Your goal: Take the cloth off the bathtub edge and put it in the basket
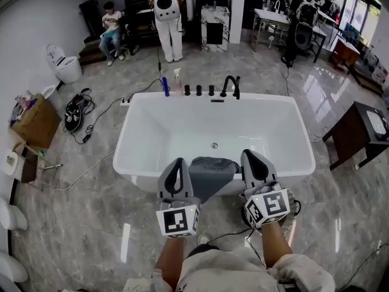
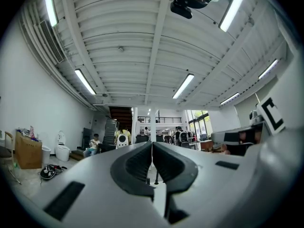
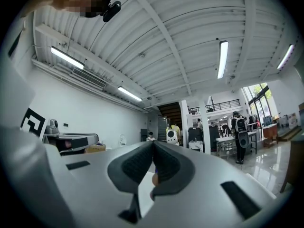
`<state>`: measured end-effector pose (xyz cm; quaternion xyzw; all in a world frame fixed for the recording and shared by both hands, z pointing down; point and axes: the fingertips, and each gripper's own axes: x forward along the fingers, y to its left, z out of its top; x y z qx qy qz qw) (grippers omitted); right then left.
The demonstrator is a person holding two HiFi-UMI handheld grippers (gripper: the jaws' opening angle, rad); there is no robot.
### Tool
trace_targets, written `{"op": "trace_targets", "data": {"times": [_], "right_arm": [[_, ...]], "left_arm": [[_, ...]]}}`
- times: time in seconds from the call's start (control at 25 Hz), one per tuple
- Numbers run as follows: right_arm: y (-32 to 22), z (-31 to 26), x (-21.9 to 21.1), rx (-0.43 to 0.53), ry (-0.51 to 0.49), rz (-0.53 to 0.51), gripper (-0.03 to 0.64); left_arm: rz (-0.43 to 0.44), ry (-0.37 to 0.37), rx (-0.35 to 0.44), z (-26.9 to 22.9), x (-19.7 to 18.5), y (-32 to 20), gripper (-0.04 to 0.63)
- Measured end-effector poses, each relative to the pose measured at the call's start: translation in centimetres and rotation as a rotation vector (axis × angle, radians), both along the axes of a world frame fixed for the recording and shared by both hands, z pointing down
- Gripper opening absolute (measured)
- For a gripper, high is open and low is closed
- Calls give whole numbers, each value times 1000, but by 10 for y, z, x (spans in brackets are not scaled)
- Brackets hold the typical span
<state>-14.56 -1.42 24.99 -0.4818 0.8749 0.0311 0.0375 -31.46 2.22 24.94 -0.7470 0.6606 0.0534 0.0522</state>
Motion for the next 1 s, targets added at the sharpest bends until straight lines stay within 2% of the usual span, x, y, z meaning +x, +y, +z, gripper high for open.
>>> {"op": "trace_targets", "data": {"times": [0.56,1.0], "right_arm": [[-37,5,-3,1,-12,81,-11],[-106,18,30,-23,-51,93,-11]], "left_arm": [[67,2,8,4,-11,-47,5],[96,-38,-19,11,25,-115,5]]}}
